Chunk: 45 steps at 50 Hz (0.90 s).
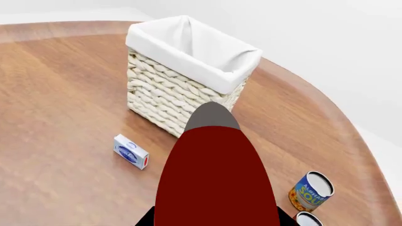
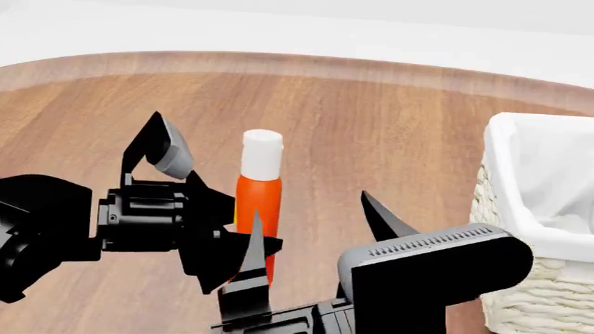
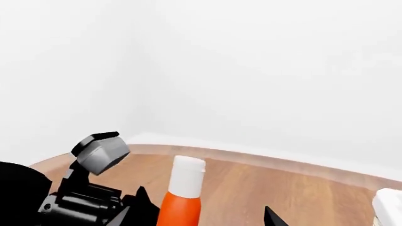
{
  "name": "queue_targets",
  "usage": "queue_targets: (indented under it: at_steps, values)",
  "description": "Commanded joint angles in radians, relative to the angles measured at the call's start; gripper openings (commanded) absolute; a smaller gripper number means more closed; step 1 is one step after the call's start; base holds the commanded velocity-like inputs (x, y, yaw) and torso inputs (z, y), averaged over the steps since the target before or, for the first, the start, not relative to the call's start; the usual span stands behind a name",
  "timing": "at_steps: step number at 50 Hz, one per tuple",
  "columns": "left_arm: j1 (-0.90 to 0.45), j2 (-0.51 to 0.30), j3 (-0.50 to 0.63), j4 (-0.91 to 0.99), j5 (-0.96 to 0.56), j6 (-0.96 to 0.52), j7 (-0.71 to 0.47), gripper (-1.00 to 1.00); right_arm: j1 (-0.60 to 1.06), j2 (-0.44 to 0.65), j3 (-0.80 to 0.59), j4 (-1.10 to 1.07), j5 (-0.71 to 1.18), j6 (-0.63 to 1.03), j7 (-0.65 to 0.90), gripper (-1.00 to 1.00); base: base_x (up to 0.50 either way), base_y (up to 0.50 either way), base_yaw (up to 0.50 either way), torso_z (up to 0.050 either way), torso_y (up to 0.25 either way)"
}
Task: Pick up the ketchup, and put it in the basket.
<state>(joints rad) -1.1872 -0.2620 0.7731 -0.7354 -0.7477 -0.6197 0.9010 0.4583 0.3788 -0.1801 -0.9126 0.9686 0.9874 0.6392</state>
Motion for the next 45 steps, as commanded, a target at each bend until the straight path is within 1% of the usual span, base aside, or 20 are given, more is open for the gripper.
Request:
queue_targets:
  at_steps: [1,10,27,36,45]
  values:
    - [0.005,0.015,-0.028,0.013,0.019,0.017,0.013,-1.0,0.136,-0.054,0.005,0.058,0.044,0.037,-0.023,1.0,0.0,0.0,0.0,0.0,0.0]
    - [0.011,0.01,-0.023,0.034,0.017,0.012,0.013,-1.0,0.199,-0.077,-0.021,0.133,0.017,0.008,-0.068,1.0,0.0,0.0,0.0,0.0,0.001]
    - [0.022,-0.002,-0.018,0.067,0.008,0.003,0.012,-1.0,0.224,-0.104,-0.085,0.275,-0.068,-0.084,-0.173,1.0,0.0,0.0,0.0,0.0,0.0]
    - [0.027,-0.004,-0.011,0.074,0.011,0.005,0.01,-1.0,0.191,-0.128,-0.049,0.381,-0.05,-0.168,-0.253,1.0,0.0,0.0,0.0,0.0,0.0]
    - [0.03,-0.002,-0.003,0.07,0.015,0.01,0.014,-1.0,0.191,-0.137,-0.041,0.467,-0.061,-0.213,-0.299,1.0,0.0,0.0,0.0,0.0,0.001]
